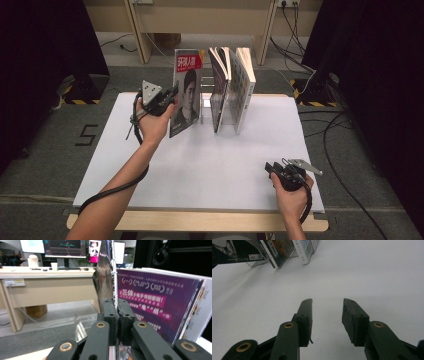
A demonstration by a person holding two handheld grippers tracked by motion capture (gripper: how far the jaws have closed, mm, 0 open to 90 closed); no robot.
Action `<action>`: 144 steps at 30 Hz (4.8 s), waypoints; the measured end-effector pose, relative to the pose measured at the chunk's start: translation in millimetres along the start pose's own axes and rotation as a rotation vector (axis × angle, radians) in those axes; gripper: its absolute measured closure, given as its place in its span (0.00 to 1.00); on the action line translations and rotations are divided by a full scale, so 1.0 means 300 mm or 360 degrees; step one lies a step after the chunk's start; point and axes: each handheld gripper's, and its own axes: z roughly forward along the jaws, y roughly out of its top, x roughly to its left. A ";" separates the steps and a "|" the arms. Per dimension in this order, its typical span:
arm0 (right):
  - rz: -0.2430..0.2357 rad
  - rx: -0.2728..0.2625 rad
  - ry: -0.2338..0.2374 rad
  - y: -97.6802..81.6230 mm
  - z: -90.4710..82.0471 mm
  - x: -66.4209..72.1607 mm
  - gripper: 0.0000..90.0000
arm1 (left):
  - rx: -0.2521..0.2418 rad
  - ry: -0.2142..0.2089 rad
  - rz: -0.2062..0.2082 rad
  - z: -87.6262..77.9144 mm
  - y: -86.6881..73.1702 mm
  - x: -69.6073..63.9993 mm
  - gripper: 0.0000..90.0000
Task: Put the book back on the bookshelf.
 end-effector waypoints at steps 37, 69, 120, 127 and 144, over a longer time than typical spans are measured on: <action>0.0011 0.0019 -0.0001 -0.003 0.000 -0.003 0.67 | 0.0268 -0.0132 -0.0188 -0.106 -0.147 0.008 0.86; 0.0034 0.0045 0.0005 -0.005 0.006 -0.013 0.67 | 0.0409 -0.0121 -0.0347 0.022 0.007 0.028 0.92; 0.0028 0.0044 -0.0006 -0.006 0.003 -0.015 0.67 | 0.0062 -0.0085 -0.0101 0.019 0.096 -0.003 0.96; 0.0063 0.0050 -0.0003 -0.006 0.002 -0.009 0.67 | 0.0043 -0.0070 -0.0111 0.045 0.086 0.004 0.96; 0.0025 0.0035 -0.0001 -0.006 0.005 -0.018 0.67 | -0.0023 -0.0008 -0.0058 0.113 0.067 0.007 0.96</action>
